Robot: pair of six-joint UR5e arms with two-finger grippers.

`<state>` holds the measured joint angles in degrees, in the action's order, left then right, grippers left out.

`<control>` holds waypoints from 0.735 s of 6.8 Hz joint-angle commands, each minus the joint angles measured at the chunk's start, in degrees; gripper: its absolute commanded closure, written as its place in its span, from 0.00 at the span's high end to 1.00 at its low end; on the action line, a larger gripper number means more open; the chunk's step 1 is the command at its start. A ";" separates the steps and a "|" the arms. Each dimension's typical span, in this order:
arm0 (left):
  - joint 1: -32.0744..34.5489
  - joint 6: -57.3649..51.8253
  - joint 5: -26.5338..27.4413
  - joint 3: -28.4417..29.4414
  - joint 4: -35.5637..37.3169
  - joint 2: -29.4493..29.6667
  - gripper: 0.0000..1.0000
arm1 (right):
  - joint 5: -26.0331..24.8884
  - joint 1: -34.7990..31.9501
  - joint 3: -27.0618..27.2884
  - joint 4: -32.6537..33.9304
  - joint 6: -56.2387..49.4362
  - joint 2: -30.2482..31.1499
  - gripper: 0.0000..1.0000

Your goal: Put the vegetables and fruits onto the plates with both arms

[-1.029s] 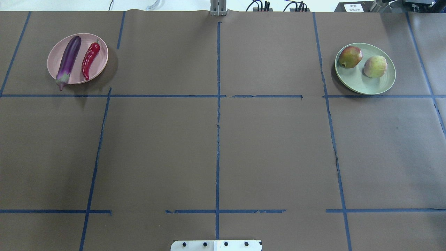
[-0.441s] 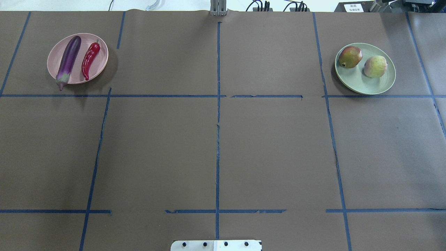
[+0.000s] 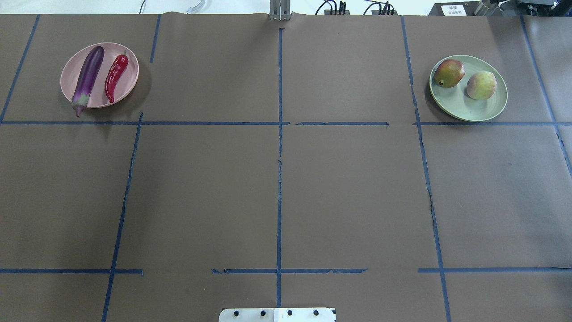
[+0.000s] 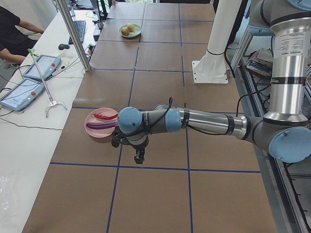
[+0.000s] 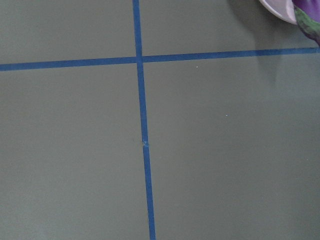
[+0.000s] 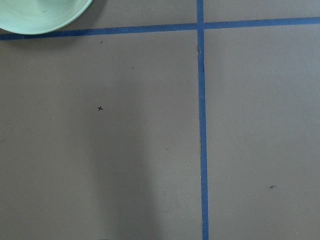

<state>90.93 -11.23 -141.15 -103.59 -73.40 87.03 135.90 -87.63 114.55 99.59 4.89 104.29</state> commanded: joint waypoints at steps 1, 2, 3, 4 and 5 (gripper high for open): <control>-1.89 0.16 5.49 -5.89 5.16 -1.16 1.00 | -0.46 0.01 0.06 -0.44 -0.32 0.04 1.00; -1.99 -0.10 7.19 -6.00 5.37 -2.46 1.00 | -0.46 0.27 0.06 -0.62 -0.15 -0.05 1.00; -2.08 -0.19 7.64 -6.01 3.72 -3.09 1.00 | -0.55 0.44 0.06 -0.89 -0.14 -0.05 1.00; -2.08 -0.19 7.56 -5.40 2.83 -3.27 1.00 | -0.46 0.53 0.06 -0.97 -0.32 -0.14 1.00; -2.08 -0.19 6.95 -6.00 2.04 -3.44 1.00 | -0.64 0.97 -0.20 -2.37 -0.41 0.04 1.00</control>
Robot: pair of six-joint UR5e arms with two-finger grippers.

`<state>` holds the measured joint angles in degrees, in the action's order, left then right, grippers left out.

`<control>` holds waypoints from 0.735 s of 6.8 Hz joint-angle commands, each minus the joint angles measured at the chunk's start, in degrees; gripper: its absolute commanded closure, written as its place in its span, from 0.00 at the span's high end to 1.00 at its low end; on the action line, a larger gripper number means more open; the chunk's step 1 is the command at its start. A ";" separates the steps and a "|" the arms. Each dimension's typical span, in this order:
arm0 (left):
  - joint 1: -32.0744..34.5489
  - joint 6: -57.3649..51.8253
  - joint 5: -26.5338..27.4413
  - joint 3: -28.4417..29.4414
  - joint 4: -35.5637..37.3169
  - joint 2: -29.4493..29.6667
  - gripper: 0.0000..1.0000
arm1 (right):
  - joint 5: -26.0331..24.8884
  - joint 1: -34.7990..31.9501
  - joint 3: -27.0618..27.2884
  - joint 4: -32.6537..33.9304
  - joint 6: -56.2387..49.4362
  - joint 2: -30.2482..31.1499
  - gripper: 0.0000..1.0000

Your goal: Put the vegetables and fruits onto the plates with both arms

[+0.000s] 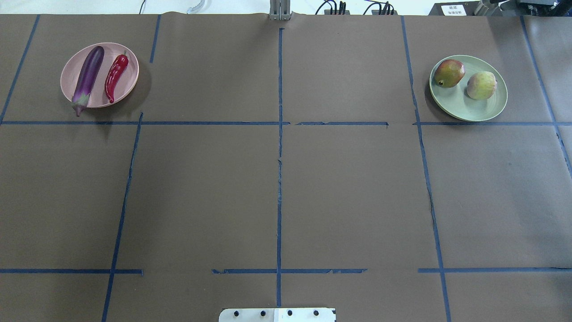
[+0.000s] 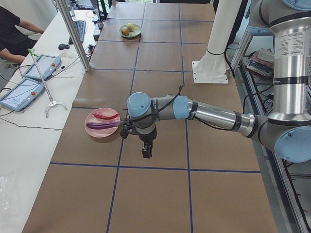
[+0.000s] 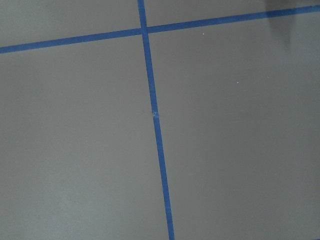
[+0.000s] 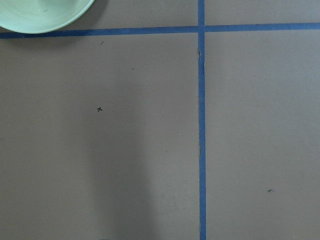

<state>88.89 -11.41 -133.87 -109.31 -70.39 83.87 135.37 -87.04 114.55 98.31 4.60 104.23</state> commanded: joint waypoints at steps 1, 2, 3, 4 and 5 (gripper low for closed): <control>-0.12 0.07 0.53 -0.02 -1.68 -0.20 1.00 | 0.15 0.47 -0.29 -1.19 -0.29 0.27 1.00; -0.12 0.24 0.19 -0.20 -1.60 0.24 1.00 | 0.07 0.56 -0.64 -1.28 -0.29 0.01 1.00; -0.12 0.16 0.10 -0.37 -1.60 0.33 1.00 | 0.15 0.56 -1.43 -1.28 -0.21 -0.17 1.00; -0.12 0.16 0.36 -0.37 -1.60 0.59 1.00 | 0.24 0.64 -1.44 -1.37 -0.29 -0.34 1.00; -0.12 0.16 0.54 -0.72 -1.60 0.68 1.00 | 0.07 0.64 -1.44 -2.76 -0.29 -0.26 1.00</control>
